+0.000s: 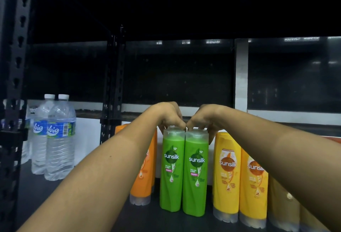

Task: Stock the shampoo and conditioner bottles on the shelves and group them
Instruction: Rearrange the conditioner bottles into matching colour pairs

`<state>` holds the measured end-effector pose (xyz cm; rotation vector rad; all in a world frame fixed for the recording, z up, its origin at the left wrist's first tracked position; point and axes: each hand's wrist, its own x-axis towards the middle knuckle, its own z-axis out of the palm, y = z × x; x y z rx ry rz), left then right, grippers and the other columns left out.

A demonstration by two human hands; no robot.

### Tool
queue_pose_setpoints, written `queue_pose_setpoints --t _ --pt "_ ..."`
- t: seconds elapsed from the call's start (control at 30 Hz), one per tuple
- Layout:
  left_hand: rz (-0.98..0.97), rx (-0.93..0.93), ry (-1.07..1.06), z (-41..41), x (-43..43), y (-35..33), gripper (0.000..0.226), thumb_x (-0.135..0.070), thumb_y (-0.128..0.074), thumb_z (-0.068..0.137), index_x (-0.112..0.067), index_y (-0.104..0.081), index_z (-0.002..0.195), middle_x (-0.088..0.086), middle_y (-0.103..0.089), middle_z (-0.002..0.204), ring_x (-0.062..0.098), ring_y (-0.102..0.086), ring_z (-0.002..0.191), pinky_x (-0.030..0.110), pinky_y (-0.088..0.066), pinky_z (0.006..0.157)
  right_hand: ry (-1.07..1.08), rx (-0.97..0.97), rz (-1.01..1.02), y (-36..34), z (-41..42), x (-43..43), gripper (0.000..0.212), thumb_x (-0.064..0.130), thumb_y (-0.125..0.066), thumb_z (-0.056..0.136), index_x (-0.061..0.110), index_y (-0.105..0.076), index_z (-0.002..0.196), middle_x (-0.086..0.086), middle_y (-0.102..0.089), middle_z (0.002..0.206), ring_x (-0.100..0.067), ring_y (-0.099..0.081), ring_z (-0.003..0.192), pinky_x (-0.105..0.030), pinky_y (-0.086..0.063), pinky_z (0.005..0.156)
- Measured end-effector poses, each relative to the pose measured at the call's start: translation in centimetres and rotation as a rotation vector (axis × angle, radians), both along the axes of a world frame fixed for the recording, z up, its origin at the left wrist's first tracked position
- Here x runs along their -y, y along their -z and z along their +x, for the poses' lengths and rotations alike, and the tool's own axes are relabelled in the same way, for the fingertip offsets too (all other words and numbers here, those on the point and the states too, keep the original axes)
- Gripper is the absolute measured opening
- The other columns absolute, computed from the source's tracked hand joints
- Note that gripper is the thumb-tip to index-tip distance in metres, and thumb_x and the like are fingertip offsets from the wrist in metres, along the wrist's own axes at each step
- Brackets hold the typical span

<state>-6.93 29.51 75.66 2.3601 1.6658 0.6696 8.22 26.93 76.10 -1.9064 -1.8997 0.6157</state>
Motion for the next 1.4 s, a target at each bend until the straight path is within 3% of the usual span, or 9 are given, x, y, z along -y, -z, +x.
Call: queue_pose_setpoints --t 0.2,0.4,0.47,0.53,0.63,0.8,1.0,1.2,1.4 --pt "0.026 0.032 0.013 -0.4 -0.1 0.3 0.030 -0.030 -0.086 0.078 -0.009 -0.081 0.099 0.015 -0.071 0.105 0.031 -0.072 0.093 0.039 -0.065 0.065 0.016 0.012 0.034 0.0 -0.1 0.3 0.063 0.018 -0.078 0.083 -0.004 -0.052 0.135 -0.027 -0.053 0.140 -0.051 -0.069 0.098 -0.059 -0.061 0.074" --pt "0.093 -0.005 0.002 0.3 -0.2 0.8 0.025 -0.031 -0.080 0.080 -0.012 -0.082 0.096 0.007 -0.067 0.079 0.019 -0.061 0.062 0.024 -0.052 0.048 0.012 0.071 0.007 -0.3 0.3 0.9 0.032 0.019 -0.077 0.086 0.002 -0.061 0.108 -0.025 -0.057 0.136 -0.047 -0.069 0.101 -0.053 -0.061 0.085" --pt "0.114 -0.017 -0.008 0.6 -0.1 0.9 0.026 -0.033 -0.077 0.081 -0.012 -0.081 0.095 0.004 -0.063 0.071 0.017 -0.056 0.054 0.022 -0.048 0.045 0.011 0.098 0.041 -0.4 0.5 1.1 0.036 0.022 -0.077 0.087 0.001 -0.063 0.113 -0.023 -0.060 0.132 -0.044 -0.070 0.100 -0.051 -0.061 0.086" --pt "0.141 -0.023 -0.014 0.8 0.1 0.9 0.025 -0.036 -0.076 0.083 -0.014 -0.081 0.093 0.002 -0.064 0.072 0.016 -0.057 0.056 0.022 -0.046 0.045 -0.001 0.127 0.109 -0.7 0.7 1.4 0.048 0.028 -0.076 0.089 0.000 -0.063 0.125 -0.020 -0.064 0.128 -0.039 -0.070 0.101 -0.048 -0.062 0.086" --pt "0.168 -0.013 0.000 0.3 0.6 1.0 0.020 -0.036 -0.075 0.086 -0.019 -0.081 0.093 0.002 -0.069 0.078 0.018 -0.062 0.065 0.027 -0.051 0.054 -0.033 0.149 0.216 -1.1 1.1 2.4 0.040 0.027 -0.072 0.091 0.001 -0.066 0.121 -0.019 -0.067 0.117 -0.031 -0.070 0.099 -0.043 -0.062 0.086" --pt "0.231 -0.024 0.065 -1.2 2.4 1.3 0.021 -0.037 -0.071 0.089 -0.024 -0.081 0.103 -0.004 -0.074 0.108 0.017 -0.067 0.100 0.036 -0.058 0.088 -0.095 0.287 0.346 -1.3 1.0 4.5 0.027 0.024 -0.066 0.090 0.011 -0.074 0.112 -0.009 -0.072 0.110 -0.025 -0.070 0.096 -0.040 -0.063 0.085" --pt "0.316 0.007 0.084 -4.4 5.9 0.6 0.018 -0.034 -0.069 0.089 -0.031 -0.080 0.103 -0.012 -0.075 0.102 0.008 -0.066 0.098 0.037 -0.058 0.090 -0.210 0.378 0.558 -1.0 -1.6 7.5 0.029 0.024 -0.060 0.092 0.022 -0.077 0.115 0.003 -0.073 0.113 -0.016 -0.066 0.103 -0.031 -0.055 0.086" --pt "0.360 -0.123 0.015 -8.3 8.8 0.5 0.024 -0.031 -0.066 0.094 -0.026 -0.076 0.115 -0.008 -0.073 0.113 0.010 -0.065 0.104 0.037 -0.057 0.094 -0.307 0.388 0.594 0.2 -4.8 8.4 0.027 0.030 -0.065 0.093 0.025 -0.075 0.118 0.004 -0.072 0.116 -0.014 -0.065 0.102 -0.031 -0.054 0.087" --pt "0.294 -0.184 -0.113 -12.0 8.5 1.8 0.032 -0.034 -0.067 0.095 -0.024 -0.068 0.126 -0.002 -0.067 0.125 0.014 -0.061 0.108 0.028 -0.050 0.084 -0.320 0.432 0.590 1.5 -8.4 7.4 0.045 0.037 -0.070 0.092 0.018 -0.065 0.133 0.000 -0.068 0.127 -0.019 -0.063 0.114 -0.032 -0.053 0.094"
